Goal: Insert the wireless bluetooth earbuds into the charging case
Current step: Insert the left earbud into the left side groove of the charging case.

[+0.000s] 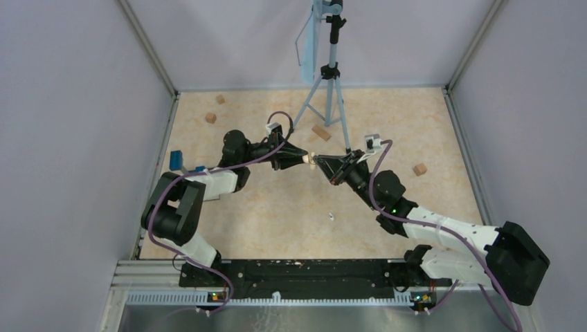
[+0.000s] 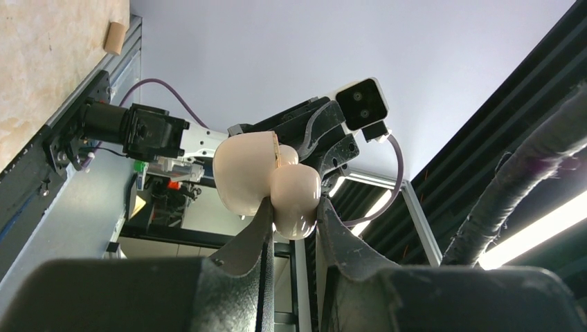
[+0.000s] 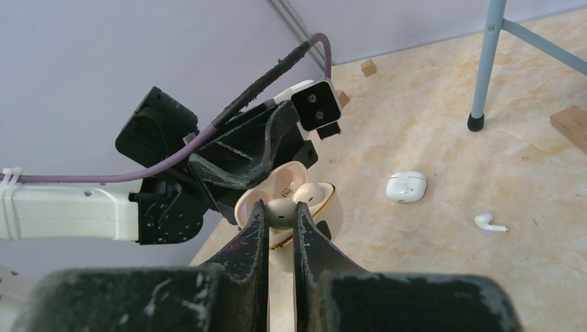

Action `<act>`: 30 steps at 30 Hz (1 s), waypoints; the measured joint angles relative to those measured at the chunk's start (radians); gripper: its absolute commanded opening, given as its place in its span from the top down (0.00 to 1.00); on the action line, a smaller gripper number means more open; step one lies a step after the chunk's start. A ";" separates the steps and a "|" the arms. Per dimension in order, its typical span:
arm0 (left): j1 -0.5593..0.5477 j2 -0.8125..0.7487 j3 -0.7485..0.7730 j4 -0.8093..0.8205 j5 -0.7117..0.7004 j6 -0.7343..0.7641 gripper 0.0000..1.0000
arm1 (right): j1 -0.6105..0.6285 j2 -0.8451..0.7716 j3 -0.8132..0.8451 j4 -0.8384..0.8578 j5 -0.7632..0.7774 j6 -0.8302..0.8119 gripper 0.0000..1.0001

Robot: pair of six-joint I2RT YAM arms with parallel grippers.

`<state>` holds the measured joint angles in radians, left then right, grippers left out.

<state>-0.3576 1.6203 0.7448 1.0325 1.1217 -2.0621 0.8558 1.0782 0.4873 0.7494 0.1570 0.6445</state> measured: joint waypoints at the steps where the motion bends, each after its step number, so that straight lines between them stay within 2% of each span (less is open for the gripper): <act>1: 0.000 0.000 -0.003 0.006 -0.003 -0.004 1.00 | 0.000 -0.001 -0.004 0.005 0.001 0.003 1.00; 4: -0.002 0.000 -0.007 0.020 -0.009 -0.008 1.00 | 0.000 -0.004 -0.013 0.014 0.001 0.008 1.00; 9: -0.002 0.002 -0.008 0.035 -0.013 -0.010 1.00 | 0.000 -0.004 -0.016 0.021 -0.003 0.013 0.61; 18: -0.001 0.008 -0.008 0.037 0.023 0.005 1.00 | 0.000 -0.006 -0.013 -0.073 0.006 0.014 0.17; 30: -0.001 0.050 -0.005 -0.008 0.102 0.115 1.00 | 0.000 -0.193 0.026 -0.255 0.093 -0.016 0.13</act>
<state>-0.3588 1.6707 0.7399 1.0245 1.2236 -1.9472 0.8558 0.8856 0.5129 0.4946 0.2501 0.6285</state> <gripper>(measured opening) 0.245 0.860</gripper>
